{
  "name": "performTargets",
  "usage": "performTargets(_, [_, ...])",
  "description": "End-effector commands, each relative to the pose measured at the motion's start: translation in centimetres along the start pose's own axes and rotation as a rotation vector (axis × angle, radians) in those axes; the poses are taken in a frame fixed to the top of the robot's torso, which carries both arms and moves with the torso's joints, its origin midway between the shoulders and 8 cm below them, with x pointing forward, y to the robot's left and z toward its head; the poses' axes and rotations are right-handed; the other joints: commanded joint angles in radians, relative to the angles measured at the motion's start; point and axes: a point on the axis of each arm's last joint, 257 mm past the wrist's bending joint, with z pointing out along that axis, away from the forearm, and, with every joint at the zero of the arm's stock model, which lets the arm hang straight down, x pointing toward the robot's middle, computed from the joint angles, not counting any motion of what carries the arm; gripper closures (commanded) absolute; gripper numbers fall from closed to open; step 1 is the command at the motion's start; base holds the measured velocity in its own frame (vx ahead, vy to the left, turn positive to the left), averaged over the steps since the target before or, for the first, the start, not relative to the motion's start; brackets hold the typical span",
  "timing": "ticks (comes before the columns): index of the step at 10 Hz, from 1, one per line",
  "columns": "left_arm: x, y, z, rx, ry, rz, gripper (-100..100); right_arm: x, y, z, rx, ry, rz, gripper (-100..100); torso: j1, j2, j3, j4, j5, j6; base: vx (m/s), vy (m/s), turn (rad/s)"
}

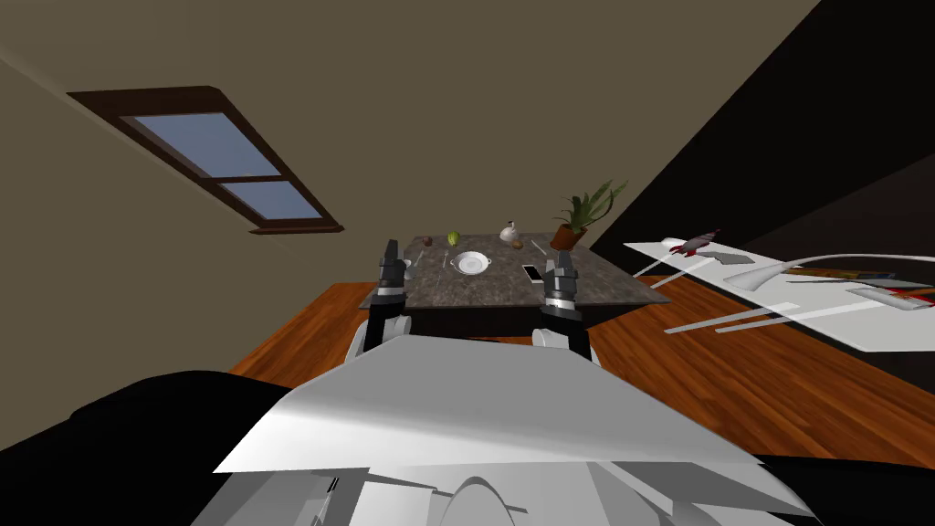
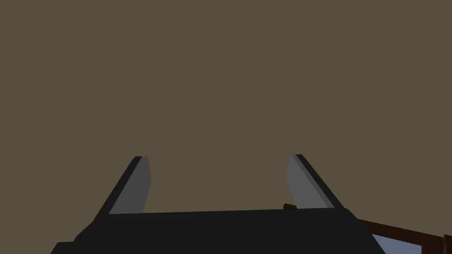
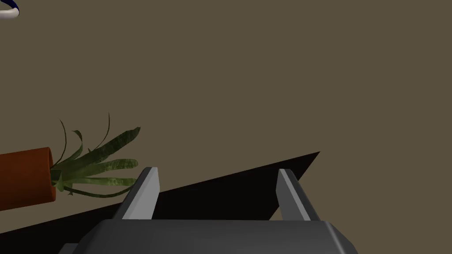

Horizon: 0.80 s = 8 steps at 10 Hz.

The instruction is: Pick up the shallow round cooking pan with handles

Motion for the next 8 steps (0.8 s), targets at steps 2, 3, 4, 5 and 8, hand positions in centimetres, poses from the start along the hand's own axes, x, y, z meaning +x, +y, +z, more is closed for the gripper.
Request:
performTargets(2, [0.5, 1.0, 0.4, -0.021, 0.038, -0.005, -100, 0.0, 0.0, 0.0, 0.000, 0.000, 0.000, 0, 0.001, 0.005, 0.002, 0.001, 0.000, 0.000, -0.126, 0.013, -0.075])
performTargets(3, [0.6, 1.4, 0.6, -0.032, 0.049, -0.012, -100, 0.0, 0.0, 0.0, 0.000, 0.000, 0.000, 0, 0.001, 0.009, 0.005, 0.002, 0.000, 0.000, -0.149, 0.003, -0.093])
performTargets(4, [0.7, 2.0, 0.8, -0.046, 0.059, -0.020, -100, 0.0, 0.0, 0.0, 0.000, 0.000, 0.000, 0, 0.001, 0.010, 0.006, 0.002, 0.000, 0.000, -0.139, 0.011, -0.110])
performTargets(5, [0.8, 2.5, 1.0, -0.062, 0.068, -0.030, -100, 0.0, 0.0, 0.0, 0.000, 0.000, 0.000, 0, 0.001, 0.010, 0.006, 0.002, 0.000, 0.000, -0.128, 0.020, -0.103])
performTargets(8, [1.2, 4.5, 1.7, -0.118, 0.091, -0.071, -100, 0.0, 0.0, 0.0, 0.000, 0.000, 0.000, 0, 0.002, 0.009, 0.005, 0.002, 0.000, 0.000, -0.130, 0.020, -0.142])
